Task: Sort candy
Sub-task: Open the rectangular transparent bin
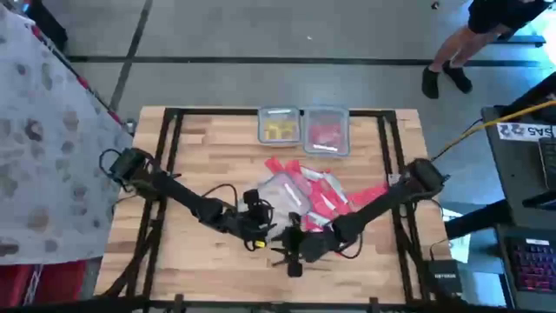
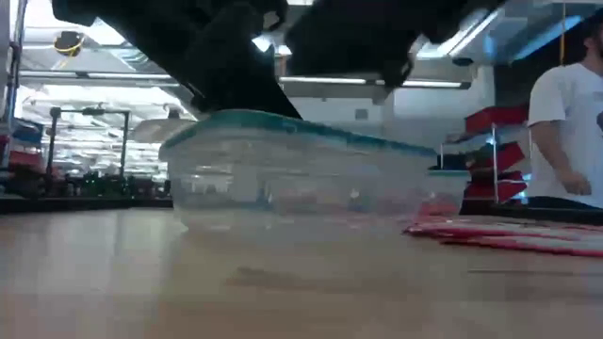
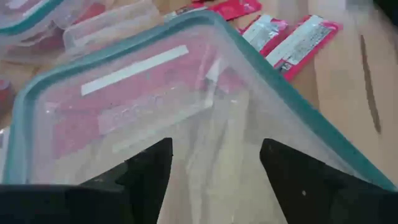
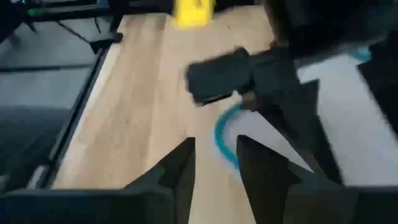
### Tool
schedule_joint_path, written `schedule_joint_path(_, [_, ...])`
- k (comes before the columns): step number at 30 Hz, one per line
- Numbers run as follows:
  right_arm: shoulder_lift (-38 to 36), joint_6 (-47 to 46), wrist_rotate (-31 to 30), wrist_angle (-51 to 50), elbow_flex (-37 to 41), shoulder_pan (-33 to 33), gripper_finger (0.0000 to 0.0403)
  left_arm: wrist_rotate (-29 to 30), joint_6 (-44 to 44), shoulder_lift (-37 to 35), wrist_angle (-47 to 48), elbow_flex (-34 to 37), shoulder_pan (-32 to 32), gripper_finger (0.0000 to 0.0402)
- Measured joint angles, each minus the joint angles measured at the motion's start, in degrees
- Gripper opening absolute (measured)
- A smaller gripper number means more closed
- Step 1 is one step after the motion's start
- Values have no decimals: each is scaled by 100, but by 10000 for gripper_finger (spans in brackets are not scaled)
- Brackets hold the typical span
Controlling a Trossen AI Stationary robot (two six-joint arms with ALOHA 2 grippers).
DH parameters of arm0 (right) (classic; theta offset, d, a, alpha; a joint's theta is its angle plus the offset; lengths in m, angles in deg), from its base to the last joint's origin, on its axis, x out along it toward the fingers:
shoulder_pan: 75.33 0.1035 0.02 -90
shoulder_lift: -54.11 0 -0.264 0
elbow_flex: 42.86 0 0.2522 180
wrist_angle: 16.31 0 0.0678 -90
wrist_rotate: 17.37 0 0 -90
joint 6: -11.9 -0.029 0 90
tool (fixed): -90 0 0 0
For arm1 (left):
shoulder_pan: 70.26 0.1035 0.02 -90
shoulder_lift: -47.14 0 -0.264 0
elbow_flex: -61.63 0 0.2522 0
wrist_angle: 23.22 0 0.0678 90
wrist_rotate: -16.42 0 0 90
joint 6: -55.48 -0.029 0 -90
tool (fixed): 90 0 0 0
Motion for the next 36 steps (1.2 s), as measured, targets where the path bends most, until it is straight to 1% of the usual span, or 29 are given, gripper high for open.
schedule_joint_path(3, [-350,-62,-171,-732,187,272,105,-57,-66,15,78,-145,-13,238])
schedule_joint_path(6, [-677,-616,-459,-1237,493,504,105,-131,-203,33,127,-341,-41,238])
schedule_joint_path(8, [-810,-1078,-632,-1246,831,602,105,-208,-269,38,114,-517,-47,238])
schedule_joint_path(11, [-824,-1587,-681,-917,1379,617,109,-413,-430,25,23,-733,18,238])
schedule_joint_path(13, [-824,-1820,-694,-428,1752,602,116,-505,-528,25,25,-756,133,238])
schedule_joint_path(16, [-824,-1933,-687,551,2341,573,134,-556,-521,61,45,-756,332,238])
schedule_joint_path(20, [-824,-2014,-722,1717,2982,423,170,-998,-472,250,70,-758,562,238])
schedule_joint_path(24, [-688,-2037,-724,2739,3487,219,204,-1066,-356,446,19,-769,615,238])
schedule_joint_path(27, [-430,-1793,-665,3714,3732,129,218,-1021,-340,565,-3,-793,602,238])
schedule_joint_path(31, [41,-1373,-628,4798,3808,97,220,-1041,-187,661,14,-793,602,238])
schedule_joint_path(34, [378,-995,-664,5540,3807,97,220,-1069,-181,663,81,-785,602,238])
schedule_joint_path(36, [563,-855,-771,5833,3808,97,220,-1102,-186,663,119,-782,602,238])
